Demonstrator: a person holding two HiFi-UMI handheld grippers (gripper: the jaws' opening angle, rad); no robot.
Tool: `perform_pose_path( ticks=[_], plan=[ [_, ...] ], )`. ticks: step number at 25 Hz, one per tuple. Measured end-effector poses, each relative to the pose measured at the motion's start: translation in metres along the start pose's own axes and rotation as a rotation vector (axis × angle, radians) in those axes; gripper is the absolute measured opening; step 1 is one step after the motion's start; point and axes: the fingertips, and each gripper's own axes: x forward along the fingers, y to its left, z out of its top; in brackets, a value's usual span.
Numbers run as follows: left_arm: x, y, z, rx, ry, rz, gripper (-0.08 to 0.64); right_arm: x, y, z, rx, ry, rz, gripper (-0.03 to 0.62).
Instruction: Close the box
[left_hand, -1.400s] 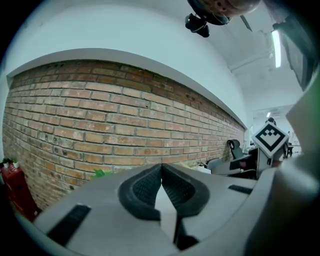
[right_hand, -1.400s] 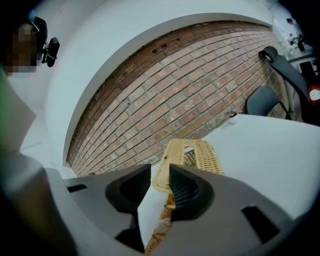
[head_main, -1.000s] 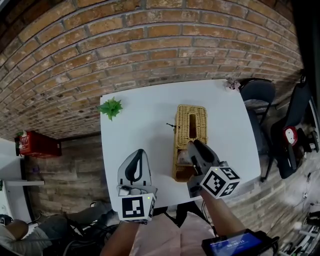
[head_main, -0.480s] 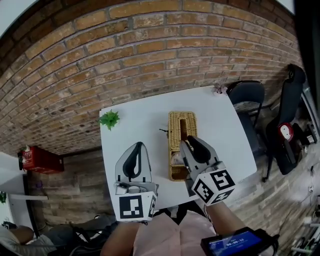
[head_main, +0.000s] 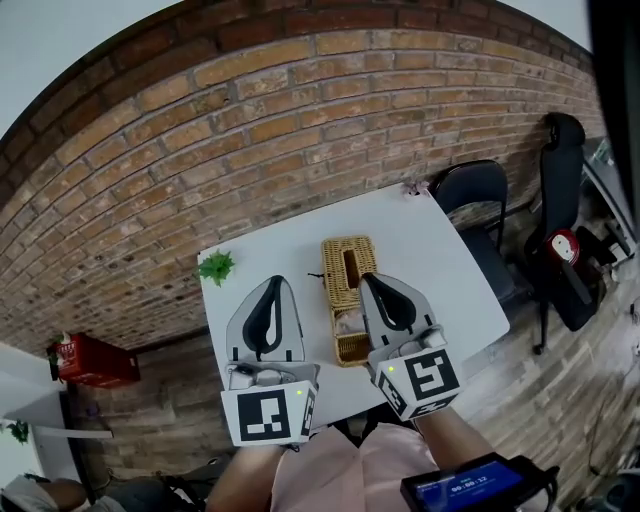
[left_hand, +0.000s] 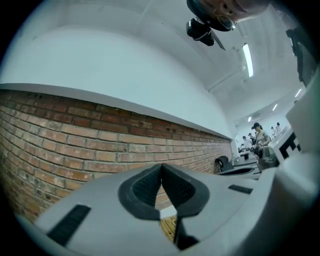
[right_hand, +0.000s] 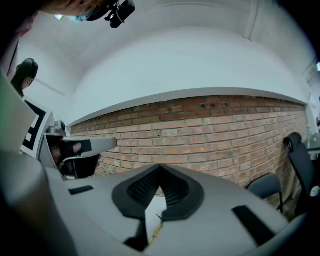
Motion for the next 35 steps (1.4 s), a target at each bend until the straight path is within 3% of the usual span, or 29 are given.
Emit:
perform_pose_path(
  ticks=[12, 35],
  plan=[
    [-0.002, -0.020, 0.007, 0.021, -0.019, -0.061, 0.011, -0.013, 0.000, 0.015, -0.058, -0.025, -0.013, -0.002],
    [0.007, -0.018, -0.002, -0.015, -0.004, -0.066, 0.011, -0.001, 0.005, 0.005, -0.074, 0.004, -0.003, -0.002]
  ],
)
